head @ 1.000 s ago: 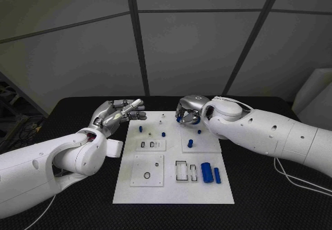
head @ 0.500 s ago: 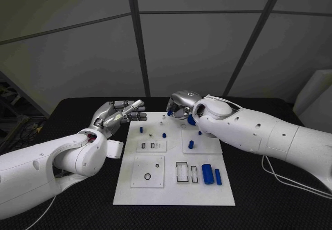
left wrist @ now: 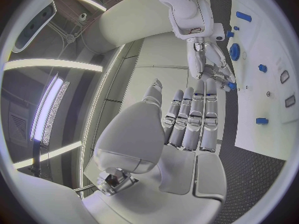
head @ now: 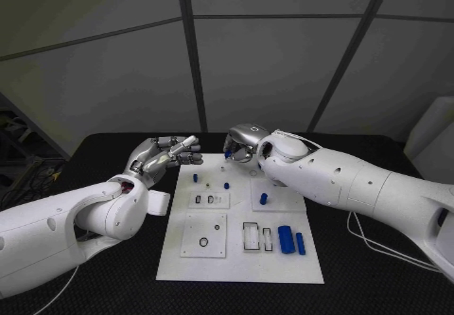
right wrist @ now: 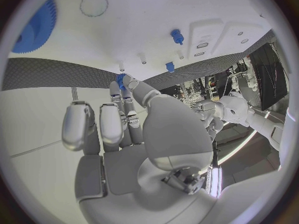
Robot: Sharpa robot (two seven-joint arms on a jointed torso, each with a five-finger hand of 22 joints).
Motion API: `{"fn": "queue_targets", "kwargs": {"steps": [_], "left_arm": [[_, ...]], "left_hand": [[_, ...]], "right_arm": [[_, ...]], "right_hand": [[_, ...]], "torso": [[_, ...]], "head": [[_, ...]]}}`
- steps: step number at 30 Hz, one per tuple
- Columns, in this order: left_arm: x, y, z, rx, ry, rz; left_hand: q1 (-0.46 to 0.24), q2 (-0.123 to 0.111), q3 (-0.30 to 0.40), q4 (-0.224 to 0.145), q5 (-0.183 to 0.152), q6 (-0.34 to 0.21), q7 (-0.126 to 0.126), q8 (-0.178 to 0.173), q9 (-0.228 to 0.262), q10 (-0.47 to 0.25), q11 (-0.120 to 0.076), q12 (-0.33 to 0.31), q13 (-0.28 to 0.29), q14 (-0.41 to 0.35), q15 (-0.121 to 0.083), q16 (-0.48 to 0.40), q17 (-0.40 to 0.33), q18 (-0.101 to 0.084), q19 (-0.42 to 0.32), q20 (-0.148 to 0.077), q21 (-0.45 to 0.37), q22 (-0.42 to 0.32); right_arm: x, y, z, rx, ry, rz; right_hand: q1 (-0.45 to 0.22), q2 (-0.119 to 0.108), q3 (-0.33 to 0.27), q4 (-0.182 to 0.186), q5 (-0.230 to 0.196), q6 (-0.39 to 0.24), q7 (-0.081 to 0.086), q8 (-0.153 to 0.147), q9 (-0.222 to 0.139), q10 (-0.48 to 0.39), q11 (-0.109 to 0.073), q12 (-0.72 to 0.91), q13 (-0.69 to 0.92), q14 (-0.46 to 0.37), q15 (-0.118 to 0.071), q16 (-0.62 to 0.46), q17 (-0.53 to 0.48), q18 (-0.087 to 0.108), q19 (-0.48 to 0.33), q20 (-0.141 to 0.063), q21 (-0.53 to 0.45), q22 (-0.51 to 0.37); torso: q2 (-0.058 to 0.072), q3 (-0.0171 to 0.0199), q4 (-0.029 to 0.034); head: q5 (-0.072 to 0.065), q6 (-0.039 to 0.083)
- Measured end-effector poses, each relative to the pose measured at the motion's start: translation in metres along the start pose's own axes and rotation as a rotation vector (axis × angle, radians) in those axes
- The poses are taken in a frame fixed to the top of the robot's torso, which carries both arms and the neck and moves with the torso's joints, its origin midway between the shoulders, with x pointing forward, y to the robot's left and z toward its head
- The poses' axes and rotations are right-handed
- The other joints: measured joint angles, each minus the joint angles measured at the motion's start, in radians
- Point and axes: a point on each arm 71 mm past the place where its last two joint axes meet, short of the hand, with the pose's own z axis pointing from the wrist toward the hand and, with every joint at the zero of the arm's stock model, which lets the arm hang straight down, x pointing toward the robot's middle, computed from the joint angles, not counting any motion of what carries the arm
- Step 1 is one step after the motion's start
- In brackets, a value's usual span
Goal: Assemble the parts on the task board
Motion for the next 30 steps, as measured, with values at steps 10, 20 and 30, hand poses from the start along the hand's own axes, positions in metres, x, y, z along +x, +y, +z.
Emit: {"fn": "queue_targets", "kwargs": {"steps": [10,20,30], "left_arm": [[0.002,-0.003,0.002,0.005,0.005,0.0],[0.003,-0.004,0.003,0.007,0.009,-0.001],[0.004,-0.004,0.003,0.006,0.012,-0.001]], "left_hand": [[0.0,0.0,0.0,-0.006,0.0,0.0,0.0,0.0,0.0,0.0,0.0,-0.001,0.0,0.0,0.0,0.0,0.001,0.0,0.0,0.0,0.0,-0.001],[0.0,0.0,0.0,-0.006,0.0,0.0,0.0,0.0,0.0,0.0,0.0,-0.001,0.0,0.0,0.0,0.0,0.0,0.0,0.0,0.0,0.0,-0.001],[0.0,0.0,0.0,-0.006,0.0,0.0,0.0,0.0,0.0,0.0,0.0,-0.001,0.0,0.0,0.0,-0.003,0.0,0.0,0.0,0.0,0.0,-0.001]], "right_arm": [[0.003,0.001,0.007,0.009,0.01,-0.005],[0.006,0.002,0.01,0.015,0.038,-0.012],[0.008,0.001,0.011,0.021,0.066,-0.017]], "right_hand": [[0.0,0.0,0.003,0.003,0.0,0.0,0.0,-0.002,0.0,-0.004,0.004,0.0,0.0,0.0,0.0,0.0,-0.002,0.0,0.0,0.0,0.0,-0.004],[0.0,0.0,0.003,0.003,0.0,-0.001,0.0,-0.003,0.001,-0.004,0.004,0.0,0.0,0.0,0.0,0.0,-0.002,0.0,0.0,0.0,0.0,-0.004],[-0.004,-0.004,0.006,0.006,0.0,-0.002,-0.001,-0.006,0.001,-0.004,0.004,0.0,0.0,0.0,0.0,0.0,-0.002,0.0,0.0,0.0,0.0,0.0]], "torso": [[0.001,-0.0008,-0.0003],[0.001,-0.0007,-0.0012],[0.001,-0.0007,-0.0015]], "head": [[0.005,-0.002],[0.007,-0.006],[0.01,-0.009]]}}
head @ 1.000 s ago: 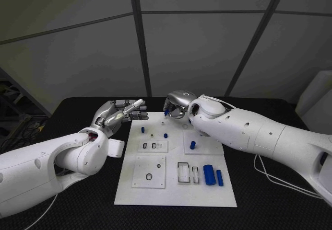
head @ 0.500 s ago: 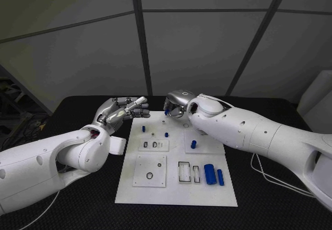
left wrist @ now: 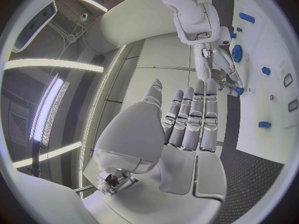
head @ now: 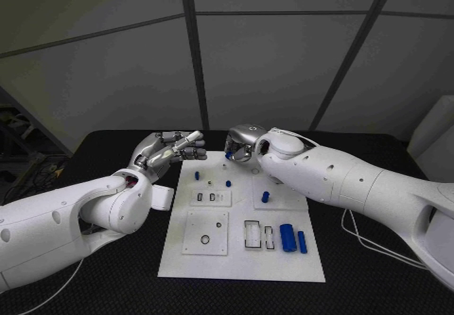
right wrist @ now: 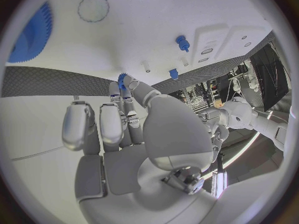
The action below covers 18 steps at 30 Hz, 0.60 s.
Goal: Assemble the parts on the task board
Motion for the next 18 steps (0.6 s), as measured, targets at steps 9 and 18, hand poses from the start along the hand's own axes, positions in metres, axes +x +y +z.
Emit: {"fn": "queue_targets", "kwargs": {"steps": [9,18], "left_arm": [[0.0002,-0.0005,0.0006,0.0,0.001,0.0],[-0.0003,-0.0016,0.0012,0.001,0.0,0.002]], "left_hand": [[0.0,0.0,0.0,0.0,0.0,0.0,0.0,0.0,-0.001,0.0,0.0,0.0,0.0,0.0,0.0,0.0,0.001,0.0,0.0,0.0,0.0,-0.001],[0.0,0.0,0.0,0.0,0.0,0.0,0.0,0.0,-0.001,0.0,0.0,0.0,0.0,0.0,0.0,0.0,0.001,0.0,0.0,0.0,0.0,-0.001]], "right_arm": [[-0.0001,-0.0004,0.0014,0.004,0.008,-0.002],[0.002,-0.0003,0.0025,0.006,0.009,0.007]], "right_hand": [[-0.01,-0.01,0.005,0.005,-0.006,-0.011,0.008,-0.004,0.003,-0.024,0.005,0.0,-0.002,0.0,0.0,0.0,-0.005,0.0,-0.007,0.002,-0.001,-0.009],[0.0,-0.065,-0.019,0.029,-0.069,-0.152,0.03,0.001,-0.035,-0.215,0.046,0.0,-0.005,-0.004,0.029,-0.061,-0.115,0.016,-0.116,0.038,-0.108,-0.207]], "torso": [[0.0,-0.0003,0.0005],[0.0,-0.0012,0.0005]], "head": [[0.002,0.001],[0.005,0.002]]}}
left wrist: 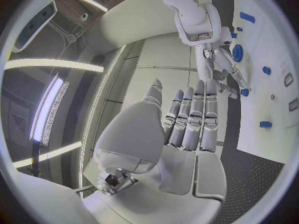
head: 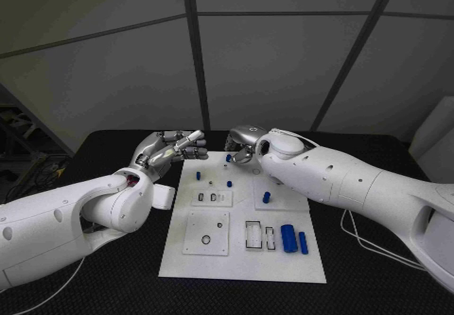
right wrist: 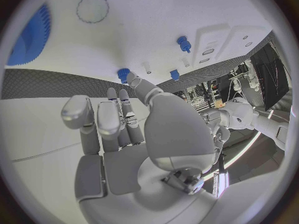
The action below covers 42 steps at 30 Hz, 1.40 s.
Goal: Assemble the parts on the task board
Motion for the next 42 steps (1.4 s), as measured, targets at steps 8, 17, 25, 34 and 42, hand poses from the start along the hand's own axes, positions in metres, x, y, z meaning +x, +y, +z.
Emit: {"fn": "queue_targets", "kwargs": {"steps": [8,17,25,34,42], "left_arm": [[-0.002,0.0,0.001,0.0,-0.004,0.002],[-0.006,0.0,0.001,-0.002,-0.012,0.007],[-0.016,0.001,0.001,-0.01,-0.026,0.015],[-0.019,0.002,0.003,-0.014,-0.023,0.013],[-0.016,0.004,0.006,-0.016,-0.013,0.008]], "left_hand": [[0.004,0.004,0.0,0.0,0.0,0.0,0.0,0.0,0.0,0.0,0.0,0.0,0.0,0.0,0.0,0.0,0.0,0.0,0.0,0.0,0.0,0.0],[0.004,0.004,0.0,0.0,0.0,0.0,0.0,0.0,0.0,0.0,0.0,0.0,0.0,0.0,0.0,0.0,0.0,0.0,0.0,0.0,0.0,0.0],[0.004,0.004,-0.007,-0.007,-0.005,0.0,0.0,-0.006,-0.001,0.0,0.0,-0.007,0.0,-0.001,0.001,-0.008,0.001,0.0,-0.004,0.004,0.0,-0.002],[-0.015,-0.001,-0.019,-0.008,-0.009,0.0,0.0,-0.015,-0.002,0.004,0.004,-0.013,0.0,-0.004,0.004,-0.019,0.003,0.0,-0.007,0.007,0.0,-0.005],[-0.015,-0.001,-0.019,-0.008,-0.009,0.0,0.0,-0.015,-0.002,0.004,0.004,-0.013,0.0,-0.004,0.004,-0.019,0.003,0.0,-0.007,0.007,0.0,-0.005]], "right_arm": [[-0.001,-0.001,-0.003,-0.008,-0.005,0.019],[-0.007,-0.021,-0.024,-0.002,-0.03,0.05],[-0.021,-0.072,-0.066,0.122,-0.043,0.12],[-0.025,-0.102,-0.085,0.245,-0.005,0.185],[-0.018,-0.105,-0.076,0.3,0.059,0.222]], "right_hand": [[0.007,-0.007,-0.007,0.007,0.0,-0.004,0.003,0.0,-0.001,-0.001,0.002,0.0,0.002,0.0,0.0,0.0,-0.001,0.0,0.0,0.0,-0.001,-0.005],[0.01,-0.003,-0.02,0.02,0.0,0.023,0.011,0.0,0.001,0.044,-0.006,0.005,0.008,0.004,0.004,0.013,0.017,0.0,0.015,-0.003,0.003,0.017],[-0.035,-0.047,-0.045,0.085,-0.012,0.025,-0.004,0.0,0.0,0.198,-0.034,0.041,0.034,0.004,-0.015,0.078,0.109,0.0,0.086,-0.024,0.07,0.139],[-0.033,-0.1,-0.236,0.217,-0.013,-0.015,-0.042,0.0,-0.003,0.41,-0.096,0.238,0.182,0.005,-0.067,0.151,0.223,-0.017,0.144,-0.072,0.124,0.241],[0.087,-0.1,-0.312,0.416,-0.02,-0.045,-0.036,0.003,0.001,0.411,-0.078,1.148,1.114,0.005,-0.067,0.267,0.331,-0.032,0.188,-0.066,0.177,0.309]], "torso": [[0.0,0.0012,-0.0029],[-0.004,0.0046,-0.0085],[-0.013,0.0115,-0.0217],[-0.017,0.0194,-0.0333],[-0.016,0.0199,-0.0313]], "head": [[0.005,0.003],[0.002,0.016],[0.013,0.024],[0.018,0.03],[0.011,0.03]]}}
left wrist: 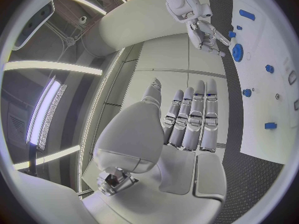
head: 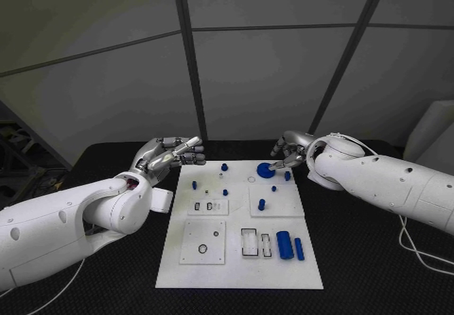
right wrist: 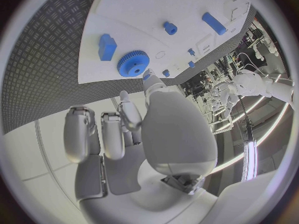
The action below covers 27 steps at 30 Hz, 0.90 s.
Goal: Assemble the parts on the task board
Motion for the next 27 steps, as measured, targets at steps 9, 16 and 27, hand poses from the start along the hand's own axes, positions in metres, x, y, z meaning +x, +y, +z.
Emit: {"fn": "queue_targets", "kwargs": {"steps": [9,16,27], "left_arm": [[-0.002,0.001,0.002,-0.002,-0.002,0.001],[-0.004,0.002,0.002,-0.002,-0.006,0.003],[-0.006,0.002,0.002,-0.003,-0.009,0.004]], "left_hand": [[0.0,0.0,-0.003,-0.003,0.0,0.004,0.004,0.0,0.0,0.0,0.0,0.0,0.0,0.0,0.0,0.0,0.0,0.0,0.0,0.0,0.0,0.0],[0.0,0.0,-0.003,-0.003,0.0,0.004,0.004,0.0,0.0,0.0,0.0,0.0,0.0,0.0,0.0,0.0,0.0,0.0,0.0,0.0,0.0,0.0],[0.0,0.0,-0.003,-0.003,0.0,0.004,0.004,0.0,0.0,0.0,0.0,0.0,0.0,0.0,0.0,0.0,0.001,0.0,0.0,0.0,0.0,0.0]], "right_arm": [[0.008,0.011,0.009,0.009,0.055,0.004],[0.011,0.017,0.01,0.001,0.072,-0.019],[0.011,0.016,0.01,-0.004,0.078,-0.073]], "right_hand": [[0.013,-0.003,-0.004,0.029,0.0,-0.008,0.008,0.0,0.0,0.053,0.005,0.214,0.131,-0.002,0.01,0.025,0.0,-0.016,0.007,0.007,0.017,0.0],[0.017,0.001,-0.004,0.029,0.004,-0.005,0.011,0.0,0.002,0.053,0.005,0.262,0.131,0.002,0.013,0.033,0.0,-0.015,0.011,0.01,0.023,0.0],[0.028,0.012,0.004,0.02,0.031,0.011,0.011,0.0,0.005,0.053,0.005,0.291,0.131,0.002,0.013,0.043,0.0,-0.015,0.011,0.01,0.033,0.0]], "torso": [[0.002,0.0018,0.0032],[0.002,0.0019,0.002],[0.002,0.0019,0.0019]], "head": [[0.0,-0.005],[0.002,-0.01],[0.001,-0.017]]}}
